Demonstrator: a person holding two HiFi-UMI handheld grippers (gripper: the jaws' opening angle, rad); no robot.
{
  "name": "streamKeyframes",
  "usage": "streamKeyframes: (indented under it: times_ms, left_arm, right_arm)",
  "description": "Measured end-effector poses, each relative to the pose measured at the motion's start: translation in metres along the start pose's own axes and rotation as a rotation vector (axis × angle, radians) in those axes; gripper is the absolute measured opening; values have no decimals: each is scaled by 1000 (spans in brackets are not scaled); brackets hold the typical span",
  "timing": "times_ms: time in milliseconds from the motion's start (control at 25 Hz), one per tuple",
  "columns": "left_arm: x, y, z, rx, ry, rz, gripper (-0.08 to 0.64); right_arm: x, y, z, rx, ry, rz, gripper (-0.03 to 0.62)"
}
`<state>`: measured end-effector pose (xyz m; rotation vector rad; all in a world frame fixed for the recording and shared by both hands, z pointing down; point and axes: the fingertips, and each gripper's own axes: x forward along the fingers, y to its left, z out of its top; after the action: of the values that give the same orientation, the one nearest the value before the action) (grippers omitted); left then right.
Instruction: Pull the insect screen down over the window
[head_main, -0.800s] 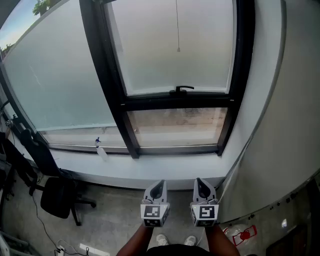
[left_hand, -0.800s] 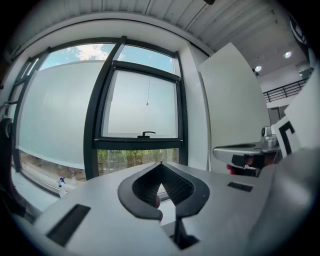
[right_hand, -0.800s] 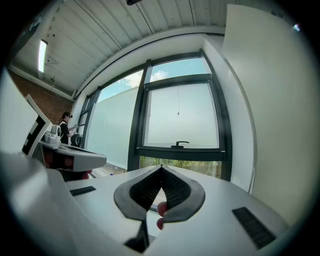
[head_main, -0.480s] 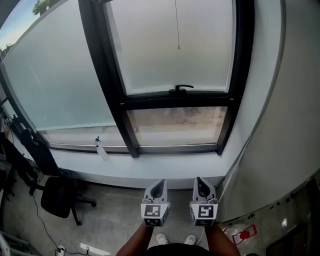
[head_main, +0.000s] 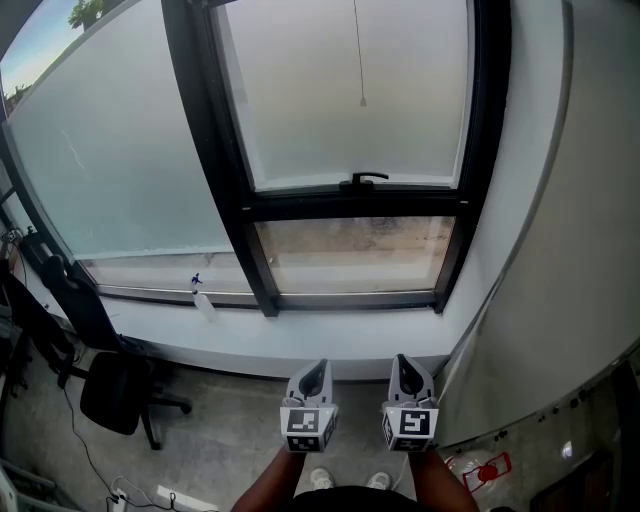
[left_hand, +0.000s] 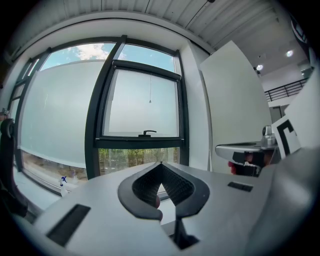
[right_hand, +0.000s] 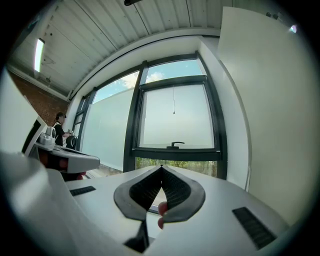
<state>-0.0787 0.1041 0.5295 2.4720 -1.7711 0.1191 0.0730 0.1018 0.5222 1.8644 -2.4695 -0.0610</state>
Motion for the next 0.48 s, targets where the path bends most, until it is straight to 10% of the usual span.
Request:
streamKeyframes:
  times_ms: [480]
  left_arm:
    - [-3, 24, -6, 3, -4, -7, 3]
  right_arm:
    - [8, 13, -9, 18, 57, -39, 3]
